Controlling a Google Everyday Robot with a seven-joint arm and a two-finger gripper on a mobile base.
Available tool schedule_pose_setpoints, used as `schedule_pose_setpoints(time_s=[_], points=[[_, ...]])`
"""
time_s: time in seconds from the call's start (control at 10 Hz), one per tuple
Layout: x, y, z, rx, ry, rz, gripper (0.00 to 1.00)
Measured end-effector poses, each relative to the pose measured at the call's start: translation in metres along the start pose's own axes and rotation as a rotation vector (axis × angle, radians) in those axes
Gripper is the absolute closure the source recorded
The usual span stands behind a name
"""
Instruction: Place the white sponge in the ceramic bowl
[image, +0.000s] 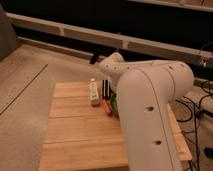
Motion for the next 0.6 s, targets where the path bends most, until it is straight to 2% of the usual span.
schedule_pose_setpoints(time_s=[0.1,0.2,0.6], points=[[0.0,0.0,0.0001,0.0,0.0,0.0,0.25],[0.0,0.0,0.0001,0.0,0.0,0.0,0.21],[0.0001,-0.0002,0.0002,0.0,0.0,0.0,0.2]])
